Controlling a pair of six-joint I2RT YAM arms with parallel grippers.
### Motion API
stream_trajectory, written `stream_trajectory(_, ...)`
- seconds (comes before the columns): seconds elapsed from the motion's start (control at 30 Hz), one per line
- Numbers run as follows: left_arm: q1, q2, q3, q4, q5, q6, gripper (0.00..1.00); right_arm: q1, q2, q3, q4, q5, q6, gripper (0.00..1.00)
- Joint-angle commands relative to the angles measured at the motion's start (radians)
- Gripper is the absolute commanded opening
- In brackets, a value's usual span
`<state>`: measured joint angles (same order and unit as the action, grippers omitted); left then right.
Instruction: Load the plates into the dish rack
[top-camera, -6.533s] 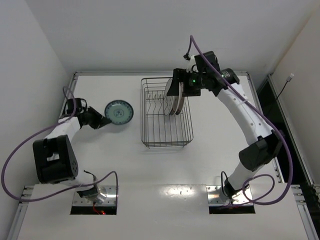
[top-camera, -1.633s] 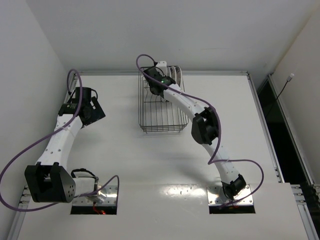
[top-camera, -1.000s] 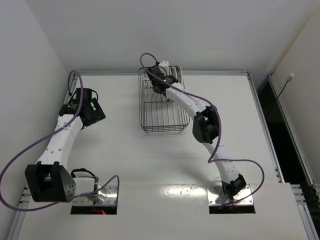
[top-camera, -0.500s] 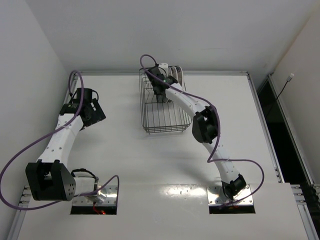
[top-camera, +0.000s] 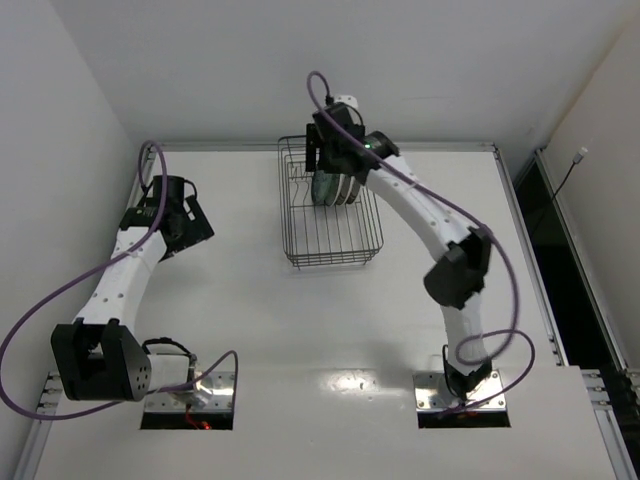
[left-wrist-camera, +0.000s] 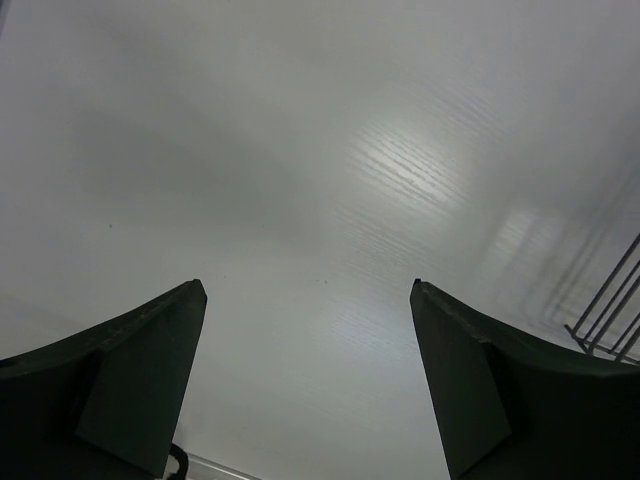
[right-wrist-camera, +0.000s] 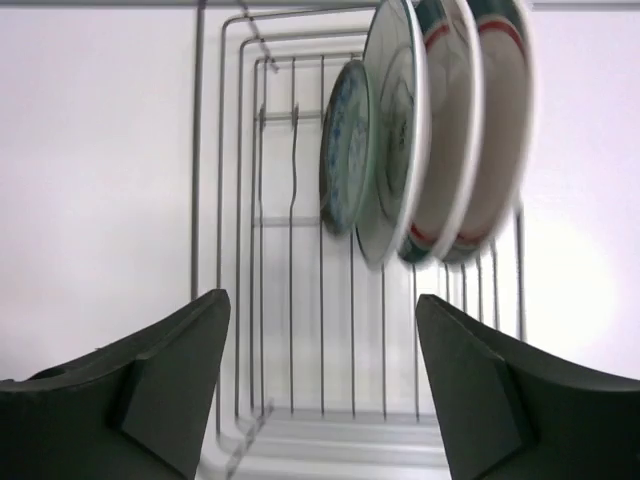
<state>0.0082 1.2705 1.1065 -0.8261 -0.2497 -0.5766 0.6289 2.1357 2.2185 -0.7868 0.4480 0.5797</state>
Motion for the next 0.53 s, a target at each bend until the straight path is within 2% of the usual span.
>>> stream_trajectory(0.0, 0.006, 0.015, 0.019, 0.048, 0.056, -0.006, 0.81, 0.008, -0.239, -0.183, -0.035, -0.146, 0.008, 0.73)
stream_trajectory(0.07, 0.006, 0.026, 0.03, 0.058, 0.091, -0.006, 0.81, -0.004, -0.325, -0.285, -0.084, -0.208, 0.019, 0.75)
stream_trajectory(0.1, 0.006, 0.026, 0.03, 0.082, 0.113, -0.006, 0.81, -0.005, -0.414, -0.39, -0.094, -0.225, 0.019, 0.75)
stream_trajectory(0.17, 0.006, 0.026, 0.03, 0.107, 0.183, -0.006, 0.81, -0.017, -0.509, -0.5, -0.094, -0.226, 0.008, 0.76)
stream_trajectory(0.2, 0.006, 0.026, 0.021, 0.134, 0.203, -0.006, 0.81, -0.017, -0.561, -0.622, -0.094, -0.226, 0.008, 0.8)
stream_trajectory(0.23, 0.006, 0.026, 0.021, 0.148, 0.24, -0.015, 0.81, -0.026, -0.67, -0.687, -0.072, -0.212, 0.008, 0.8)
stream_trajectory(0.3, 0.006, 0.026, -0.006, 0.201, 0.28, -0.016, 0.81, -0.035, -0.768, -0.842, -0.029, -0.186, -0.003, 0.87)
stream_trajectory(0.37, 0.006, 0.026, -0.019, 0.243, 0.358, -0.016, 0.81, -0.044, -0.873, -0.907, -0.019, -0.158, -0.003, 0.87)
stream_trajectory(0.47, 0.006, 0.017, -0.028, 0.306, 0.443, -0.016, 0.81, -0.055, -0.919, -0.974, 0.004, -0.144, 0.008, 0.88)
stream_trajectory(0.5, 0.006, 0.017, -0.028, 0.317, 0.455, -0.016, 0.81, -0.055, -0.919, -0.984, 0.02, -0.144, -0.012, 0.91)
